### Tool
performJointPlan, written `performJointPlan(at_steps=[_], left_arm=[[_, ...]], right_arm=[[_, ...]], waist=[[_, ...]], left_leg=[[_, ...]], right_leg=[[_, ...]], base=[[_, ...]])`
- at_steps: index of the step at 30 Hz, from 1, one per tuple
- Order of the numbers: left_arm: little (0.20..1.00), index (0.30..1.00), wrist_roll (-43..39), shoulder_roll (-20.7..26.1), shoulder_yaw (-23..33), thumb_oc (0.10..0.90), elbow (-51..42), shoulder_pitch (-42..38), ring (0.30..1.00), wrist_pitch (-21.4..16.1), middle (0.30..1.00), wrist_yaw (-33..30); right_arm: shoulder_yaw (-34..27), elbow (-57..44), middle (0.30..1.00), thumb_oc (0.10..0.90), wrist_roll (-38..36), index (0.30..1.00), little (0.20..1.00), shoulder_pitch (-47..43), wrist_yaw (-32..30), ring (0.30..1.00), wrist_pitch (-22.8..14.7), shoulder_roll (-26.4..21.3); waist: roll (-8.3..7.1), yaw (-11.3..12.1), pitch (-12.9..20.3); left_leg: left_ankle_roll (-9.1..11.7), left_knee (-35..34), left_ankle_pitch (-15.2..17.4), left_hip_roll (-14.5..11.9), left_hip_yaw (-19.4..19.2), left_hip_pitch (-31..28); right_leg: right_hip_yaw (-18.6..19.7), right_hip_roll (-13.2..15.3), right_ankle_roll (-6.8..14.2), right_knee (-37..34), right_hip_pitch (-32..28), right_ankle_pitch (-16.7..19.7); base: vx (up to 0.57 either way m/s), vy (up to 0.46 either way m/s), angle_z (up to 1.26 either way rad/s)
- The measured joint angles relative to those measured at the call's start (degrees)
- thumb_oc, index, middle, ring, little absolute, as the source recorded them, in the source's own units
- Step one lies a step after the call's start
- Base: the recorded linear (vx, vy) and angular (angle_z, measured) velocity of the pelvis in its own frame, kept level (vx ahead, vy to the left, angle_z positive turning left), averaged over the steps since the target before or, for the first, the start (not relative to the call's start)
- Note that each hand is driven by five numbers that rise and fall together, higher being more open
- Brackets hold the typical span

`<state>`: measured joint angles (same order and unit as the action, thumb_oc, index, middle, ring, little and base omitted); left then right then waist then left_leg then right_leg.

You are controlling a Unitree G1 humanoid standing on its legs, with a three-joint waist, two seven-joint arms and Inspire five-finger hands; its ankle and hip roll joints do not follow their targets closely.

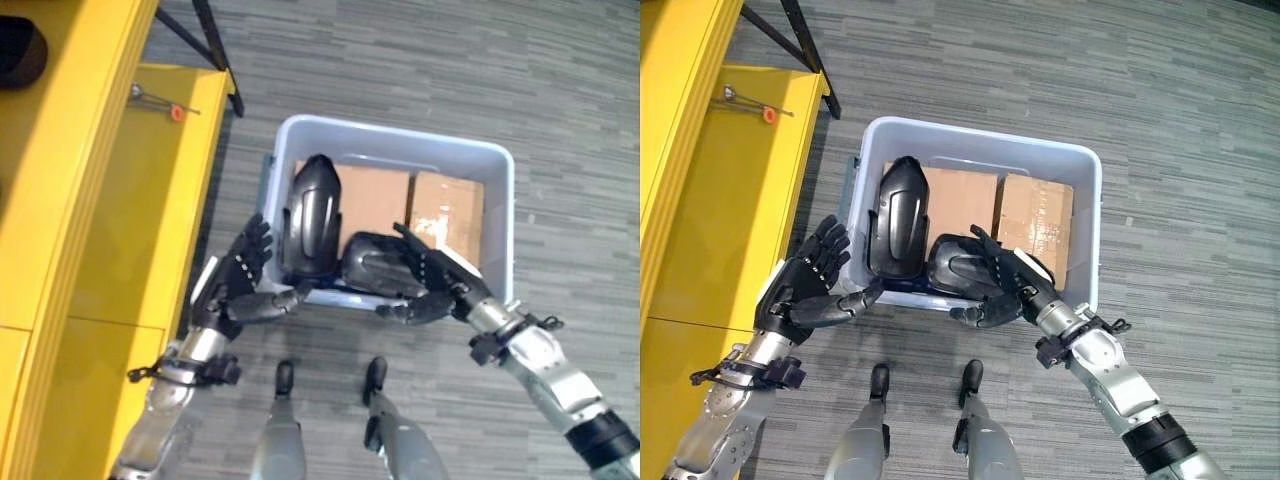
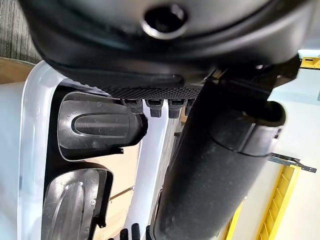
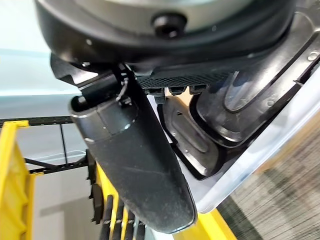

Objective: Move parts from the plastic box to the shelf.

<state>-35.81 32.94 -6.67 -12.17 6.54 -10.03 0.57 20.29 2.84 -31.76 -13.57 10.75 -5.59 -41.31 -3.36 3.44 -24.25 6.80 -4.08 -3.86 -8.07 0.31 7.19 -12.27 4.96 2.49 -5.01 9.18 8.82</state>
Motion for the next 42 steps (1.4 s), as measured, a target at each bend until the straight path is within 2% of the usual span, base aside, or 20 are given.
performJointPlan(at_steps=[6,10,15,17,18,19,23,24,27,32,37,42], left_arm=[[1.0,1.0,-1.84,0.07,-0.27,0.9,-0.03,-0.03,1.0,0.0,1.0,-0.05],[1.0,1.0,-2.23,0.01,-1.13,0.9,-0.05,-1.33,1.0,-0.05,1.0,-0.11],[1.0,1.0,-2.29,0.0,-2.16,0.9,0.23,-1.81,1.0,-0.02,1.0,-0.13],[1.0,1.0,-2.35,-0.02,-2.33,0.9,0.38,-2.21,1.0,0.03,1.0,-0.13],[1.0,1.0,-2.35,-0.01,-2.51,0.9,0.34,-2.7,1.0,0.05,1.0,-0.11],[1.0,1.0,-2.35,-0.05,-2.57,0.9,0.6,-3.3,1.0,0.0,1.0,-0.17],[1.0,1.0,-2.34,-0.59,-3.13,0.9,0.69,-4.54,1.0,-0.02,1.0,-0.16],[1.0,1.0,-2.33,-0.66,-3.72,0.9,0.71,-5.06,1.0,-0.03,1.0,-0.15],[1.0,1.0,-2.3,-2.25,-4.67,0.9,1.0,-6.29,1.0,-0.01,1.0,-0.28],[1.0,1.0,-2.23,-2.51,-5.47,0.9,0.96,-7.0,1.0,-0.01,1.0,-0.46],[1.0,1.0,-2.22,-2.5,-5.44,0.9,0.95,-7.68,1.0,-0.02,1.0,-1.56],[1.0,1.0,-2.22,-2.5,-5.47,0.9,0.94,-8.21,1.0,-0.03,1.0,-1.57]], right_arm=[[2.54,10.16,1.0,0.9,0.11,1.0,1.0,-5.64,-0.88,1.0,0.5,0.08],[6.31,27.2,1.0,0.9,1.56,1.0,1.0,-14.65,-3.11,1.0,1.13,1.59],[5.99,35.12,1.0,0.9,2.38,1.0,1.0,-19.78,-4.99,1.0,1.87,2.96],[5.68,42.64,1.0,0.9,2.3,1.0,1.0,-23.68,-5.1,1.0,1.54,5.69],[5.71,43.05,1.0,0.9,2.3,1.0,1.0,-24.44,-5.41,1.0,1.68,5.77],[5.89,49.48,1.0,0.9,2.27,1.0,1.0,-28.25,-5.33,1.0,1.38,7.43],[6.65,60.1,1.0,0.9,2.62,1.0,1.0,-36.61,-6.28,1.0,1.97,7.72],[7.37,62.56,1.0,0.9,5.27,1.0,1.0,-38.55,-6.75,1.0,2.01,7.32],[8.61,69.84,1.0,0.9,11.58,1.0,1.0,-45.95,-8.43,1.0,1.45,6.42],[11.22,70.0,1.0,0.9,17.24,1.0,1.0,-48.87,-11.21,1.0,1.78,5.66],[17.41,68.74,1.0,0.9,24.72,1.0,1.0,-49.56,-12.67,1.0,1.92,4.86],[18.6,66.66,1.0,0.9,27.54,1.0,1.0,-49.58,-12.57,1.0,2.11,4.03]], waist=[[0.02,0.19,-0.09],[0.18,1.72,-0.61],[0.55,3.41,-2.37],[0.64,3.22,-2.68],[0.8,3.4,-2.78],[0.84,3.3,-2.8],[0.91,4.08,-2.84],[1.2,4.74,-3.01],[2.44,4.78,-4.78],[2.71,5.23,-5.02],[2.72,4.78,-5.02],[2.72,4.68,-5.02]], left_leg=[[-0.01,0.59,-0.03,0.03,0.48,1.38],[-0.02,0.96,-0.12,0.16,0.82,2.49],[0.0,1.33,-0.36,0.31,1.43,3.87],[0.0,1.69,-0.35,0.37,1.55,4.01],[-0.01,1.72,-0.37,0.41,1.59,4.1],[-0.01,2.06,-0.37,0.41,1.77,4.2],[0.04,3.31,-0.78,0.5,2.74,7.02],[0.03,3.95,-0.84,0.61,2.87,8.22],[-0.45,5.27,-1.28,1.49,3.44,10.95],[-0.46,5.75,-1.72,1.63,3.78,12.92],[-0.47,5.77,-1.72,1.61,3.84,12.98],[-0.47,5.76,-1.72,1.57,3.86,12.98]], right_leg=[[-0.79,0.06,0.0,0.0,0.63,0.0],[-0.94,0.15,-0.09,0.0,1.5,0.2],[-1.47,0.29,-0.25,0.01,2.38,0.42],[-1.56,0.39,-0.25,0.27,2.39,0.42],[-1.64,0.45,-0.24,0.33,2.45,0.42],[-1.77,0.47,-0.24,0.73,2.53,0.41],[-2.25,0.59,-0.41,1.9,4.89,0.54],[-2.26,0.76,-0.43,2.62,6.1,0.52],[-2.39,1.74,-0.31,4.18,8.6,0.62],[-2.42,1.86,-0.43,4.73,10.54,0.88],[-2.39,1.88,-0.43,4.96,10.71,0.89],[-2.4,1.85,-0.43,4.96,10.74,0.89]], base=[[-0.01,-0.004,0.06],[-0.01,-0.004,0.03],[-0.01,-0.002,0.04],[0.0,0.002,0.02],[-0.01,0.003,0.04],[0.0,0.007,0.03],[-0.01,0.008,0.07],[-0.04,0.019,0.09],[-0.03,0.021,0.09],[0.0,0.003,0.01],[0.0,0.0,0.0],[0.0,0.0,0.0]])
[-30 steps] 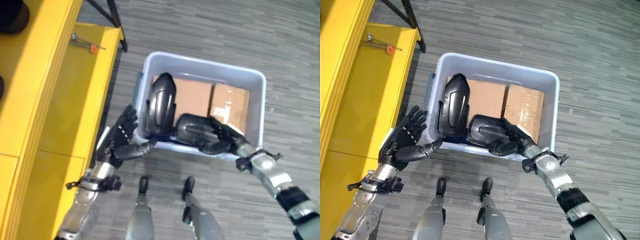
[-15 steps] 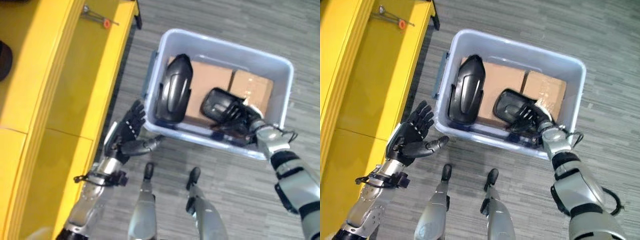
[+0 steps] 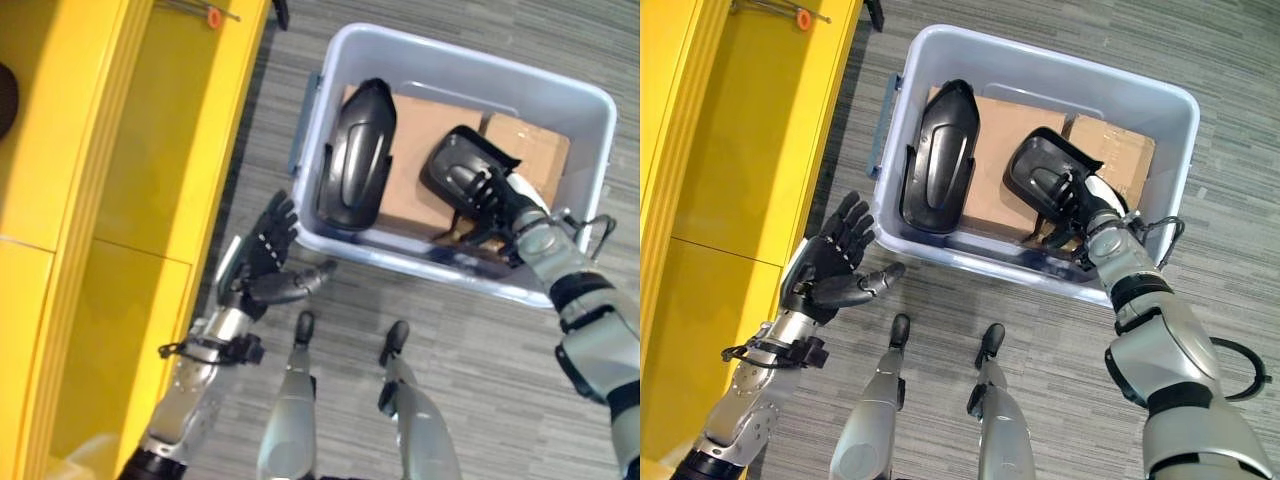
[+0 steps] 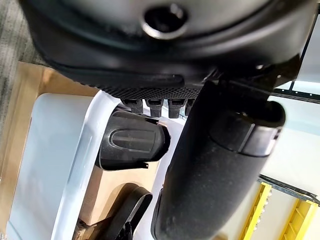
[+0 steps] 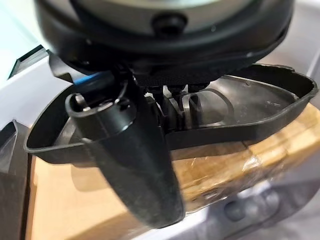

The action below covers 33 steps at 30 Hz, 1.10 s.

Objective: Move parts from the plastic box to the shelf.

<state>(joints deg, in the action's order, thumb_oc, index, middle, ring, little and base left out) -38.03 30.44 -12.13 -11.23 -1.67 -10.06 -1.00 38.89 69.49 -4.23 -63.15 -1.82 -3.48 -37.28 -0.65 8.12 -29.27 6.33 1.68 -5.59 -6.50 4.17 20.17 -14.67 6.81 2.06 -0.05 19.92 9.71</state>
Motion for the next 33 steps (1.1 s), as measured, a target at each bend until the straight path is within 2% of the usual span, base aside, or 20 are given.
performJointPlan(at_steps=[18,20,27,28,31,33], left_arm=[[1.0,1.0,-0.01,0.01,0.06,0.9,0.0,0.09,1.0,-0.05,1.0,-0.87],[1.0,1.0,-0.01,0.01,0.05,0.9,0.01,0.13,1.0,-0.05,1.0,-0.87],[1.0,1.0,0.05,0.09,0.01,0.9,0.0,0.14,1.0,-0.06,1.0,-0.82],[1.0,1.0,0.06,0.18,-0.05,0.9,0.0,0.12,1.0,-0.06,1.0,-0.8],[1.0,1.0,0.1,0.19,-0.05,0.9,0.0,0.05,1.0,-0.06,1.0,-0.73],[1.0,1.0,0.1,0.19,-0.02,0.9,0.0,0.05,1.0,-0.08,1.0,-0.73]], right_arm=[[1.62,-0.16,1.0,0.9,4.13,1.0,1.0,-0.66,0.24,1.0,-0.36,-0.08],[3.21,-0.16,1.0,0.9,5.31,1.0,1.0,-0.74,0.16,1.0,-0.38,-0.1],[10.37,-2.28,1.0,0.9,15.84,1.0,1.0,-1.31,0.27,1.0,-1.17,-2.11],[15.31,-3.48,1.0,0.9,18.87,1.0,1.0,-1.93,0.03,1.0,-1.14,-3.55],[21.52,-8.02,1.0,0.9,28.6,1.0,1.0,-3.03,1.76,1.0,-2.43,-8.23],[20.97,-8.74,1.0,0.9,31.24,1.0,1.0,-3.05,2.91,1.0,-3.49,-9.29]], waist=[[0.0,0.33,0.0],[0.0,0.33,0.0],[0.03,0.4,0.02],[0.1,0.51,0.06],[0.19,1.08,0.07],[0.2,1.48,0.07]], left_leg=[[0.04,0.01,-0.2,0.05,0.14,-0.01],[0.05,0.02,-0.21,0.05,0.14,-0.05],[0.05,0.02,-0.32,0.06,0.17,-0.11],[0.05,0.02,-0.32,0.08,0.16,-0.12],[0.05,0.02,-0.41,0.15,0.47,-0.15],[0.07,0.03,-0.44,0.15,0.62,-0.15]], right_leg=[[-0.16,0.05,-0.1,0.07,-0.08,0.11],[-0.17,0.05,-0.1,0.07,-0.13,0.11],[-0.16,0.07,-0.13,0.1,-0.16,0.2],[-0.16,0.09,-0.11,0.1,-0.15,0.21],[-0.2,0.12,-0.11,0.1,-0.2,0.22],[-0.29,0.11,-0.11,0.11,-0.23,0.21]], base=[[0.0,0.0,0.0],[0.0,0.0,0.0],[0.0,0.0,0.0],[0.0,0.0,0.0],[0.0,0.0,0.0],[0.01,-0.005,0.02]])
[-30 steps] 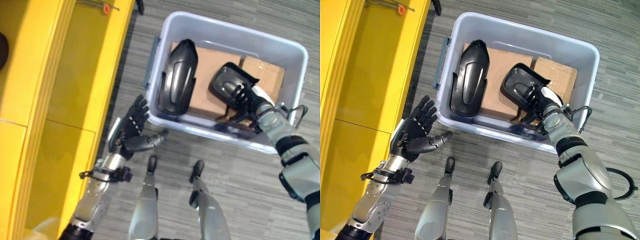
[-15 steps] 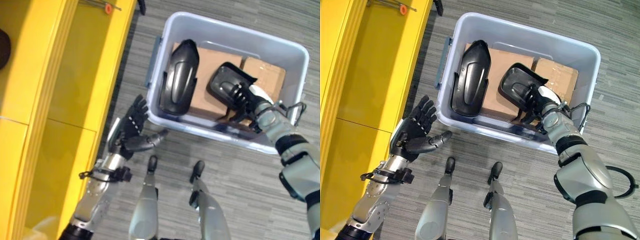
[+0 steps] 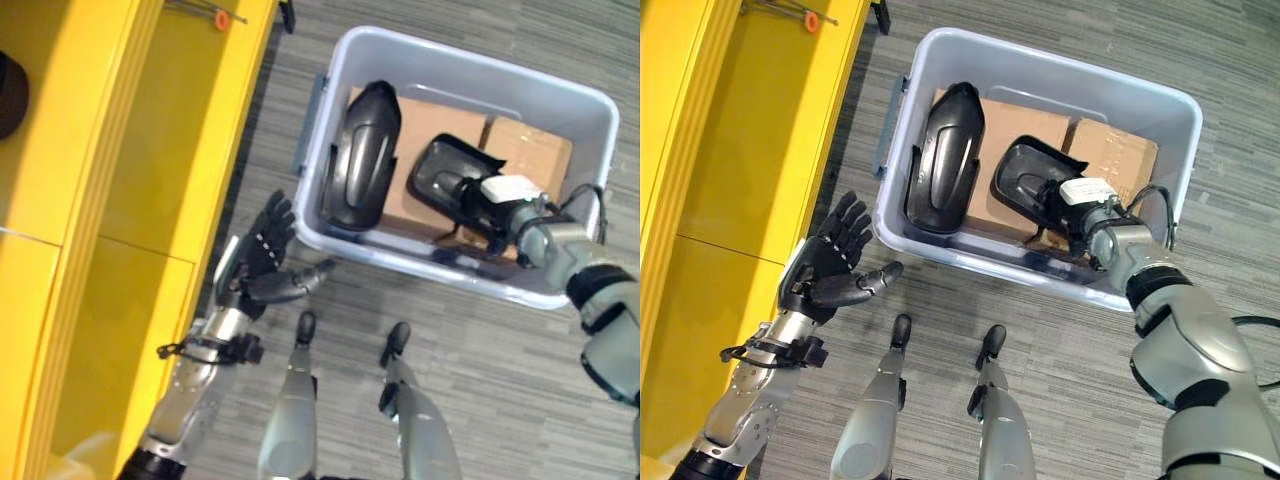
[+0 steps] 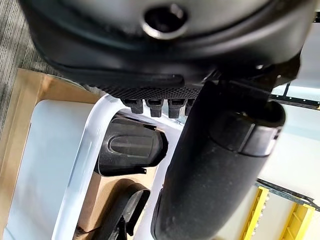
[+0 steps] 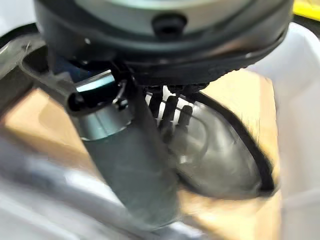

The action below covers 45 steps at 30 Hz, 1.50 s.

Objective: Move parts from the plastic box to the shelf.

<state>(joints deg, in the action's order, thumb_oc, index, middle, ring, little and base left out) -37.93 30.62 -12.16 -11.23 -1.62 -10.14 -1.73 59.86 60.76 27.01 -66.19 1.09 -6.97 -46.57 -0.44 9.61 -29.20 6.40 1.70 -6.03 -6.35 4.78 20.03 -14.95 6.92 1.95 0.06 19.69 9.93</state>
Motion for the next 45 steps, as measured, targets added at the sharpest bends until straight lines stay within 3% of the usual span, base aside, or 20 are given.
performJointPlan(at_steps=[10,18,34,45], left_arm=[[1.0,1.0,0.02,-0.05,-0.02,0.9,0.01,-0.09,1.0,-0.06,1.0,-0.01],[1.0,1.0,0.0,-0.47,0.0,0.9,0.01,0.15,1.0,-0.34,1.0,-0.02],[1.0,1.0,-0.01,-0.63,0.88,0.9,0.0,2.64,1.0,-1.2,1.0,-0.18],[1.0,1.0,-0.15,-0.47,1.9,0.9,-0.12,3.39,1.0,-1.24,1.0,-0.23]], right_arm=[[4.0,-1.98,1.0,0.9,10.77,1.0,1.0,-1.94,2.29,1.0,0.08,-1.86],[6.98,-6.23,1.0,0.9,15.35,1.0,1.0,-3.66,4.82,1.0,-0.71,-5.0],[10.27,-7.11,1.0,0.9,27.82,1.0,1.0,-6.37,3.83,1.0,-2.74,-7.33],[12.53,-13.96,1.0,0.9,31.56,1.0,1.0,-7.03,3.74,1.0,-5.19,-14.3]], waist=[[0.56,0.24,0.26],[1.49,1.53,0.41],[1.92,2.0,0.63],[2.0,3.29,0.65]], left_leg=[[-0.05,0.01,-0.54,0.47,1.64,0.84],[-0.05,0.05,-0.65,0.53,1.99,1.19],[0.03,0.21,-1.42,0.87,3.81,3.67],[-0.12,0.15,-1.78,1.45,4.3,3.93]], right_leg=[[-1.38,0.44,0.06,0.0,-0.08,0.01],[-1.76,0.49,0.06,-0.01,0.01,0.0],[-3.25,0.77,-0.01,0.13,1.4,0.11],[-3.82,1.31,0.15,0.26,1.38,0.11]], base=[[0.01,-0.01,0.07],[0.0,-0.004,0.02],[0.0,-0.004,0.04],[0.0,0.01,0.03]])
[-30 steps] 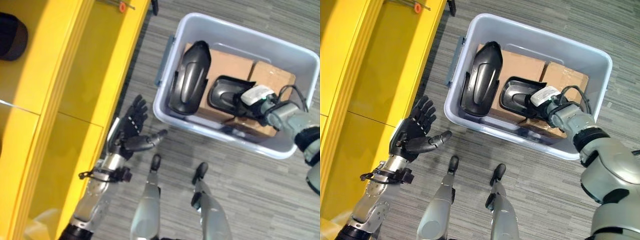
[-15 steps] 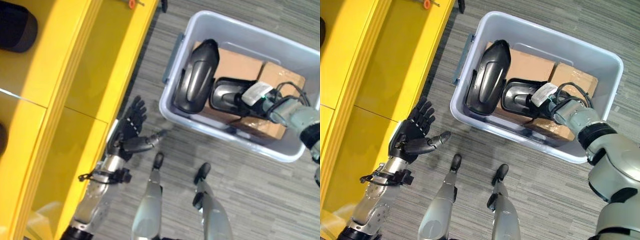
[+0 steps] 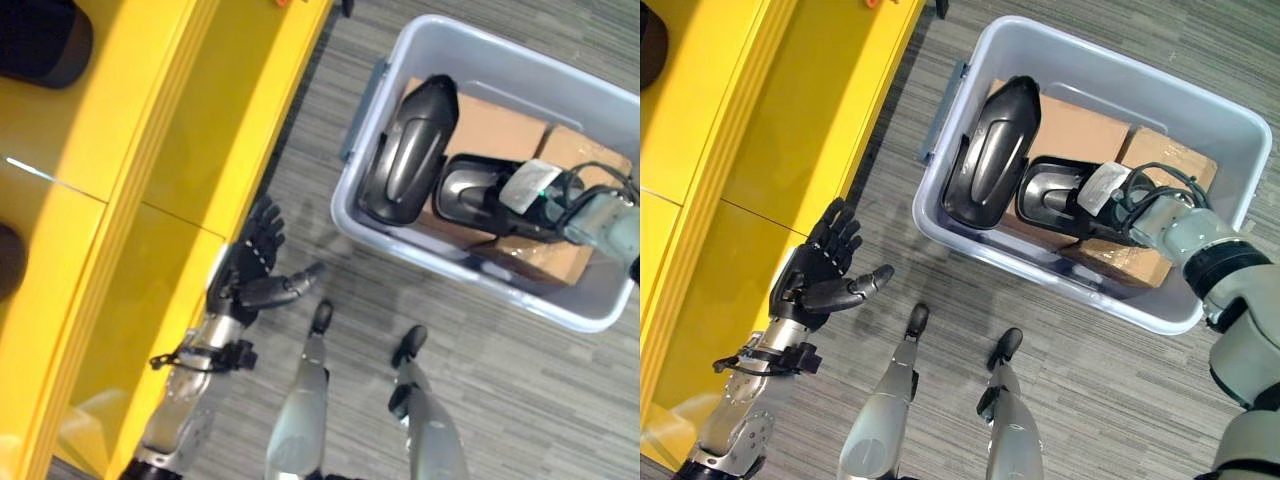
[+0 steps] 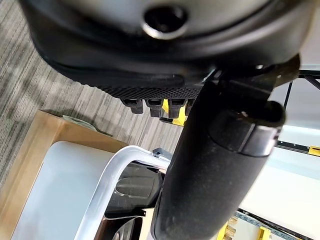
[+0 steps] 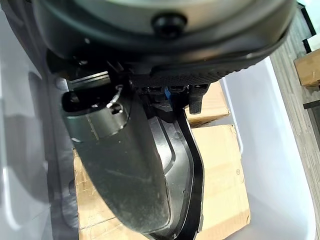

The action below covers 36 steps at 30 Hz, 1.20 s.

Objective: Move parts from the plastic box to the shelf.

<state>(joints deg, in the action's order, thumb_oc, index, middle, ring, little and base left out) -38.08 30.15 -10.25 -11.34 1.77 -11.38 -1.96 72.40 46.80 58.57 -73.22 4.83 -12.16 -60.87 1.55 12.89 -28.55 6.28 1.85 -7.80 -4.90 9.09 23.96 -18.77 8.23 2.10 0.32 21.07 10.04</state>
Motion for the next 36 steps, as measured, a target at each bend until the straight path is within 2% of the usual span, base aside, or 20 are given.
performJointPlan(at_steps=[7,12,15,18,19,20,22,24,26,28,29,30,32,33,34,36], left_arm=[[1.0,1.0,-0.01,2.84,0.34,0.9,-0.19,-0.42,1.0,-0.06,1.0,0.06],[1.0,1.0,-0.02,3.91,0.32,0.9,-0.29,-1.03,1.0,-0.12,1.0,0.06],[1.0,1.0,0.0,4.48,0.6,0.9,-0.44,-1.14,1.0,-0.14,1.0,0.0],[1.0,1.0,0.04,3.92,0.81,0.9,-0.58,-1.12,1.0,-0.14,1.0,0.03],[1.0,1.0,0.05,3.58,1.43,0.9,-0.7,-0.46,1.0,-0.21,1.0,-0.12],[1.0,1.0,0.05,3.09,1.54,0.9,-0.49,-0.36,1.0,-0.18,1.0,-0.53],[1.0,1.0,0.15,2.59,1.01,0.9,-0.56,-0.88,1.0,-0.01,1.0,-0.85],[1.0,1.0,0.16,2.19,1.15,0.9,-1.08,-1.48,1.0,-0.04,1.0,-1.1],[1.0,1.0,0.16,2.18,1.21,0.9,-1.07,-1.62,1.0,-0.02,1.0,-1.12],[1.0,1.0,0.16,2.17,1.82,0.9,-1.16,-1.25,1.0,-0.04,1.0,-1.17],[1.0,1.0,0.16,2.17,2.22,0.9,-1.16,-1.13,1.0,-0.04,1.0,-1.49],[1.0,1.0,0.17,2.15,2.26,0.9,-1.16,-1.07,1.0,-0.03,1.0,-1.59],[1.0,1.0,0.16,2.14,2.79,0.9,-1.17,-0.82,1.0,-0.02,1.0,-1.62],[1.0,1.0,0.17,1.91,3.12,0.9,-1.19,-0.23,1.0,0.0,1.0,-1.69],[1.0,1.0,0.16,1.62,3.31,0.9,-1.2,-0.06,1.0,0.03,1.0,-1.68],[1.0,1.0,0.16,1.51,3.6,0.9,-1.31,0.53,1.0,0.04,1.0,-1.71]], right_arm=[[1.45,-1.67,1.0,0.9,2.6,1.0,1.0,-0.11,-0.38,1.0,-1.83,-2.47],[2.29,-1.12,1.0,0.9,6.26,1.0,1.0,-0.04,-2.34,1.0,-2.02,-2.8],[2.4,-1.1,1.0,0.9,6.17,1.0,1.0,-1.25,-4.16,1.0,-1.62,-3.2],[2.32,-1.9,1.0,0.9,3.93,1.0,1.0,-2.93,-5.77,1.0,1.07,-3.19],[-1.89,-3.87,1.0,0.9,0.61,1.0,1.0,-2.21,-5.56,1.0,1.02,-3.41],[-10.86,-6.14,1.0,0.9,-4.01,1.0,1.0,1.17,-6.88,1.0,2.01,-3.02],[-15.01,-8.86,1.0,0.9,-8.82,1.0,1.0,1.97,-8.43,1.0,3.75,-2.55],[-22.81,-13.1,1.0,0.9,-14.55,1.0,1.0,5.36,-9.97,1.0,5.16,-2.41],[-24.0,-14.44,1.0,0.9,-15.8,1.0,1.0,5.55,-11.07,1.0,6.24,-2.5],[-29.94,-18.09,1.0,0.9,-16.32,1.0,1.0,9.94,-11.69,1.0,7.3,-2.46],[-36.02,-20.95,1.0,0.9,-18.46,1.0,1.0,15.24,-12.38,1.0,7.59,-1.95],[-39.25,-22.72,1.0,0.9,-19.87,1.0,1.0,18.31,-12.36,1.0,8.01,-1.56],[-41.44,-24.65,1.0,0.9,-21.84,1.0,1.0,20.99,-12.46,1.0,8.39,-0.86],[-43.82,-26.49,1.0,0.9,-23.81,1.0,1.0,23.34,-12.61,1.0,8.94,0.46],[-48.98,-28.43,1.0,0.9,-25.41,1.0,1.0,27.23,-12.79,1.0,8.89,2.48],[-53.64,-31.59,1.0,0.9,-28.9,1.0,1.0,32.19,-13.65,1.0,8.8,5.14]], waist=[[-0.16,0.42,-0.07],[-1.24,0.02,-0.34],[-2.01,-1.71,-0.34],[-2.02,-2.99,-0.34],[-2.03,-4.15,-0.35],[-2.02,-4.78,-0.34],[-2.02,-5.42,-0.34],[-2.02,-6.34,-0.34],[-2.02,-6.56,-0.34],[-2.02,-6.73,-0.34],[-2.02,-6.72,-0.34],[-2.02,-6.8,-0.35],[-2.02,-7.18,-0.35],[-2.04,-7.83,-0.36],[-2.06,-7.9,-0.36],[-2.06,-8.24,-0.36]], left_leg=[[-0.07,0.06,-0.05,0.13,0.48,-0.22],[-0.14,0.05,-0.11,0.15,0.27,-1.7],[-0.34,0.03,-0.16,0.22,-0.33,-2.17],[-0.94,-0.15,0.11,0.5,-1.05,-2.7],[-1.18,-0.19,0.21,0.6,-1.38,-2.75],[-1.19,-0.25,0.15,0.64,-1.69,-2.86],[-1.27,-0.2,0.23,0.61,-2.55,-3.22],[-1.15,-0.2,0.15,0.57,-2.66,-3.3],[-1.22,-0.26,0.2,0.57,-3.46,-3.72],[-1.41,-0.39,0.39,0.56,-4.06,-4.29],[-1.43,-0.49,0.44,0.6,-4.24,-4.57],[-1.44,-0.66,0.45,0.58,-4.4,-4.88],[-1.45,-0.88,0.45,0.62,-4.66,-5.32],[-1.44,-0.9,0.45,0.6,-4.86,-5.48],[-1.47,-1.06,0.47,0.51,-4.9,-5.74],[-1.65,-1.39,0.88,0.35,-5.22,-6.34]], right_leg=[[-0.66,0.07,0.12,0.03,-0.55,-0.06],[-0.42,0.13,0.19,0.16,-1.8,-0.02],[-0.08,0.24,0.32,0.15,-2.15,0.08],[0.93,0.5,0.58,-0.14,-2.18,0.46],[1.15,0.55,0.64,-0.18,-2.15,0.55],[1.36,0.67,0.66,-0.24,-2.19,0.73],[2.42,0.57,0.62,-0.64,-2.13,1.18],[2.52,0.49,0.58,-0.78,-2.17,1.32],[3.03,0.52,0.59,-0.86,-2.22,1.41],[3.76,0.5,0.59,-0.92,-2.32,1.41],[3.92,0.34,0.6,-0.92,-2.46,1.42],[4.02,0.38,0.6,-0.92,-2.61,1.41],[4.28,0.52,0.62,-0.92,-2.71,1.42],[4.29,0.31,0.62,-0.91,-2.94,1.42],[4.31,0.33,0.61,-0.97,-3.13,1.41],[4.73,0.27,0.61,-1.24,-3.47,1.42]], base=[[0.0,0.007,0.04],[0.0,0.003,-0.01],[-0.01,0.011,-0.03],[-0.02,0.025,-0.12],[-0.02,0.018,-0.08],[-0.02,0.016,-0.15],[0.0,0.016,-0.18],[0.0,0.017,-0.09],[0.0,0.016,-0.13],[0.0,0.011,-0.15],[0.0,0.009,-0.08],[0.01,0.001,-0.07],[0.01,-0.012,-0.05],[0.0,0.0,0.0],[0.0,-0.007,-0.04],[0.01,-0.009,-0.1]])
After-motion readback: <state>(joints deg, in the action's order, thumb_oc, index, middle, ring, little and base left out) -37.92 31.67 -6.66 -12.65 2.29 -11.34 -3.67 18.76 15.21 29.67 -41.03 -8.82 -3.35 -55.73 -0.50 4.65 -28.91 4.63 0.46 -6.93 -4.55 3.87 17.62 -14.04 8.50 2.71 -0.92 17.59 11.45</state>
